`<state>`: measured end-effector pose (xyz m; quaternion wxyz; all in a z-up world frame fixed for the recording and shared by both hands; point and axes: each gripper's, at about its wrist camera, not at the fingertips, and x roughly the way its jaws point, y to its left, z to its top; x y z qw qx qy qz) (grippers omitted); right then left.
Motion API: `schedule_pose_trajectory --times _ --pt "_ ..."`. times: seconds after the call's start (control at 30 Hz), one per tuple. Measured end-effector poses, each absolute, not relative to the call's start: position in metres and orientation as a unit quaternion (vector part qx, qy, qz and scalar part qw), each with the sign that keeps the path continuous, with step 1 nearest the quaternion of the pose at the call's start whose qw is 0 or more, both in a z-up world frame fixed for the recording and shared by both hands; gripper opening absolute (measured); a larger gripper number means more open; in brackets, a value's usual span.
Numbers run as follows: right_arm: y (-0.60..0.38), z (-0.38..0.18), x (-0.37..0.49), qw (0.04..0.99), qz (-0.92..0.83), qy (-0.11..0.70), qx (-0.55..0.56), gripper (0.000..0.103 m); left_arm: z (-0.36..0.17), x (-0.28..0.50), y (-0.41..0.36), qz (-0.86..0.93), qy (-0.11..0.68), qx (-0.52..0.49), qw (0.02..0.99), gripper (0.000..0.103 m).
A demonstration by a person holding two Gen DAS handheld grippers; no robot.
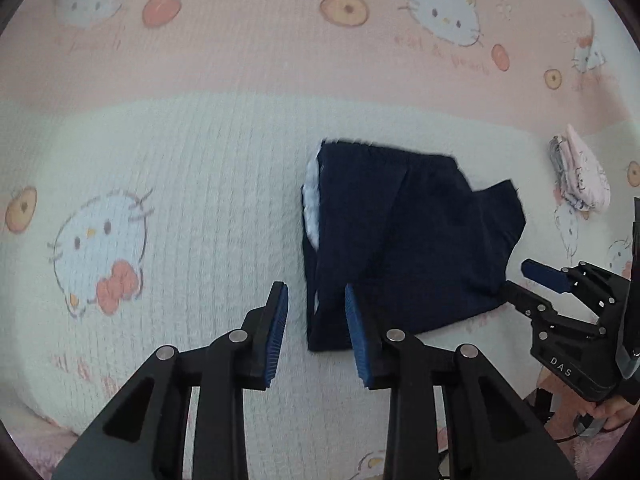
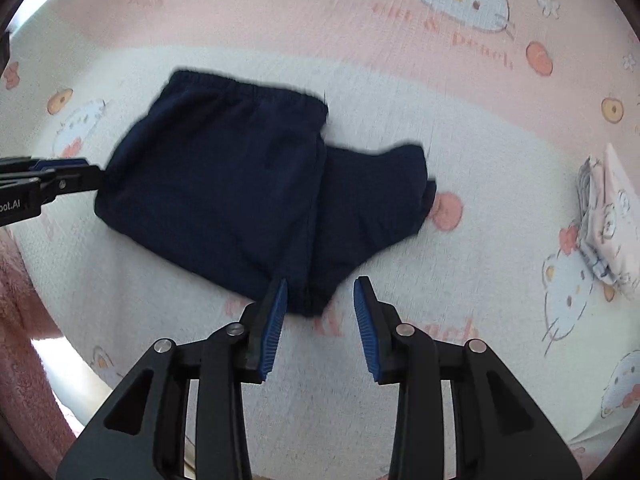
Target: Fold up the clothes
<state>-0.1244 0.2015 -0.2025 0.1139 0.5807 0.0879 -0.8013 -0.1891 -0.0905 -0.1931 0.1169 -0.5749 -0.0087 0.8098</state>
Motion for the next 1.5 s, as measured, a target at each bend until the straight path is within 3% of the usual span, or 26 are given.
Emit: schedule_pose_trajectory --times 0.5,0.53,0.57,0.7,0.77,0.83,0.93,0.97,1.07,1.1,1.2,1.3,1.33,1.37,1.4,1.43,1.5 --pt "0.217 -0.206 -0.143 0.119 -0.800 0.118 0.576 0.038 -0.242 -0.193 -0.067 0.787 0.104 -0.598 0.114 0.032" --pt "0.226 -0.204 -0.143 0.114 -0.797 0.110 0.583 0.038 -0.242 -0.191 -0.074 0.785 0.112 -0.601 0.100 0.043" --pt "0.237 -0.202 -0.143 0.111 -0.793 0.098 0.590 0.040 -0.241 -0.190 -0.082 0.787 0.104 -0.601 0.095 0.050" --pt "0.270 -0.179 -0.145 0.107 -0.807 0.028 0.580 0.041 -0.230 -0.188 -0.117 0.802 -0.045 -0.583 0.123 0.052" --pt "0.278 -0.166 -0.149 0.126 -0.821 -0.028 0.557 0.043 -0.233 -0.189 -0.114 0.812 -0.043 -0.569 0.126 0.052" --pt "0.275 -0.167 -0.155 0.137 -0.822 -0.035 0.552 0.043 -0.244 -0.194 -0.112 0.809 -0.018 -0.578 0.106 0.052" --pt "0.271 -0.186 -0.156 0.102 -0.805 0.033 0.584 0.041 -0.251 -0.196 -0.119 0.806 -0.014 -0.586 0.087 0.052" --pt "0.276 -0.189 -0.153 0.089 -0.800 0.047 0.592 0.042 -0.248 -0.193 -0.127 0.807 -0.039 -0.582 0.088 0.052" --pt "0.307 -0.183 -0.146 0.086 -0.792 -0.032 0.604 0.047 -0.256 -0.187 -0.143 0.785 -0.125 -0.592 0.130 0.052" --pt "0.315 -0.185 -0.147 0.099 -0.785 -0.063 0.608 0.056 -0.261 -0.186 -0.144 0.777 -0.141 -0.597 0.142 0.052" --pt "0.332 -0.187 -0.151 0.120 -0.775 -0.143 0.604 0.077 -0.266 -0.191 -0.142 0.782 -0.125 -0.594 0.142 0.052" --pt "0.331 -0.185 -0.157 0.133 -0.777 -0.168 0.592 0.081 -0.267 -0.187 -0.124 0.793 -0.099 -0.585 0.138 0.052" --pt "0.328 -0.185 -0.158 0.134 -0.783 -0.160 0.586 0.081 -0.266 -0.189 -0.123 0.799 -0.079 -0.582 0.130 0.047" --pt "0.322 -0.184 -0.161 0.136 -0.790 -0.141 0.581 0.071 -0.265 -0.189 -0.122 0.804 -0.062 -0.579 0.122 0.039" --pt "0.329 -0.185 -0.181 0.135 -0.794 -0.122 0.580 0.044 -0.264 -0.188 -0.121 0.805 -0.060 -0.577 0.120 0.022" --pt "0.335 -0.186 -0.199 0.136 -0.797 -0.105 0.579 0.032 -0.262 -0.187 -0.121 0.803 -0.070 -0.578 0.126 0.014" --pt "0.342 -0.177 -0.224 0.159 -0.791 -0.109 0.581 0.008 -0.256 -0.184 -0.119 0.802 -0.081 -0.576 0.138 0.013"
